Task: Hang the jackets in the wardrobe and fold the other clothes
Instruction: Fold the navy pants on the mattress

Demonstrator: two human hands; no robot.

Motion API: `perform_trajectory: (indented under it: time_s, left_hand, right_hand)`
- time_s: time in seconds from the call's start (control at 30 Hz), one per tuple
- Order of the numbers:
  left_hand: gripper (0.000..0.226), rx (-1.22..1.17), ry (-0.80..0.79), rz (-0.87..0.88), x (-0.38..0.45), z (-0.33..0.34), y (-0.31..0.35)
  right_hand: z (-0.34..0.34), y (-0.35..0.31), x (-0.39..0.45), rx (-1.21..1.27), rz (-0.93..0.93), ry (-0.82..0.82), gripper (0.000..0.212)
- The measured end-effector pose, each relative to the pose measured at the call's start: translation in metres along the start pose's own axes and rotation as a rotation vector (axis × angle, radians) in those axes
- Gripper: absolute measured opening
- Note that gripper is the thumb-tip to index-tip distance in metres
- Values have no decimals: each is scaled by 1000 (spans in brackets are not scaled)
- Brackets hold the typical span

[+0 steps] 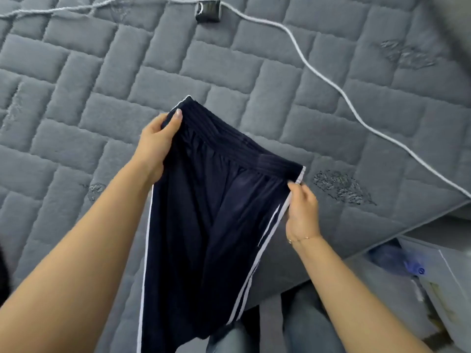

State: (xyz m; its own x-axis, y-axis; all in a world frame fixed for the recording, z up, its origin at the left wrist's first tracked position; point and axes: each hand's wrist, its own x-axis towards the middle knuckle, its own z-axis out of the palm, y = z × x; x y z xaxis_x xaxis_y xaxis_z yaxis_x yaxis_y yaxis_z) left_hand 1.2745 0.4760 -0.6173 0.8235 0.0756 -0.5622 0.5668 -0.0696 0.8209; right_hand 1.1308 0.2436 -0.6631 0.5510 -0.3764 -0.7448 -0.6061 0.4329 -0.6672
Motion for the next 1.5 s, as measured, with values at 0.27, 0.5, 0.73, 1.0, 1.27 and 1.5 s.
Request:
perform_trajectory:
  time_s: [0.27, 0.5, 0.73, 1.0, 1.27, 1.5]
  left_hand:
    - [26, 121, -213, 65, 66, 246, 104]
    - [20, 193, -299, 47, 129, 453, 127]
    - [37, 350, -298, -8, 154, 506, 77]
    - [39, 424, -273, 75, 67, 395, 24]
    - [53, 816, -351, 153, -20, 226, -59]
    - [56, 1201, -429, 419, -93, 111, -135]
  right_hand:
    - [-130, -153, 97, 196, -106, 206, 22]
    - [-254, -255, 203, 230, -142, 391, 24]
    - [-291, -238, 260, -56, -61, 398, 35]
    - [-255, -184, 165, -492, -355, 408, 61]
    - [-180, -64, 52, -990, -621, 198, 52]
    - [-135, 47, -26, -1277, -481, 189, 60]
